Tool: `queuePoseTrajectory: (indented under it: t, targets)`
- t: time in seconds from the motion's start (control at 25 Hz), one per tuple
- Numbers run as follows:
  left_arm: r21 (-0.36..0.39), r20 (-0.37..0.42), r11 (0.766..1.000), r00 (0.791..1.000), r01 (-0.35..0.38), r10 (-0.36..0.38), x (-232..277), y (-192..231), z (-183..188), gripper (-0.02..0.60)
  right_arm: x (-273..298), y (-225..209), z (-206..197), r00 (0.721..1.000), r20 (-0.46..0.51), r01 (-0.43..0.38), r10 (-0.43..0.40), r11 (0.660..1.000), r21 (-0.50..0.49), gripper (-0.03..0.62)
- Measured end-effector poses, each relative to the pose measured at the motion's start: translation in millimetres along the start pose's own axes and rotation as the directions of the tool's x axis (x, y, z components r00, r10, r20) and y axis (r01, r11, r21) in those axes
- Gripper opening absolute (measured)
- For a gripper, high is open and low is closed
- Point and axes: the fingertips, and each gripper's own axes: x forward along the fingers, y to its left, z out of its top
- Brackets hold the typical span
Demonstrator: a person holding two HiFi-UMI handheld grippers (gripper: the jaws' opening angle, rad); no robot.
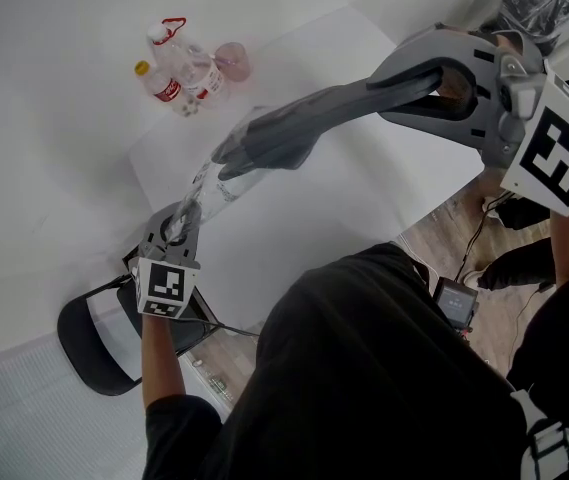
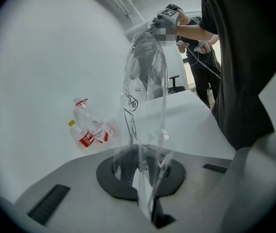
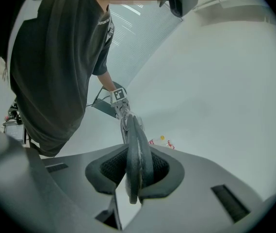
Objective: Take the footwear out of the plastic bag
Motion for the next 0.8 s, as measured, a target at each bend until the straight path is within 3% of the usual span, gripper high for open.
queuePoseTrajectory:
  t: [0.28,0.52,0.6,0.8]
  targets:
    - [-0.066,-0.006,0.998,1.0,0.003,-0.004,-1,6,-2,0.025,-13,-15,-14,0.996,0.012,0.093,-0.094,0.993,0.073,0.08]
    - [-0.173,-0.01,0.985,1.0,-0.026,0.025,-3,18,-17,0.025,-23,-28,-24,0.984,0.027,0.168,-0.173,0.976,0.137,0.08]
    - [-0.244,-0.017,0.968,0.998,-0.062,0.059,-4,27,-23,0.025,-26,-32,-28,0.98,0.029,0.192,-0.199,0.969,0.158,0.08]
    - [-0.404,-0.067,0.899,0.985,-0.172,0.159,-9,53,-36,0.025,-31,-48,-36,0.951,0.043,0.29,-0.305,0.934,0.21,0.08]
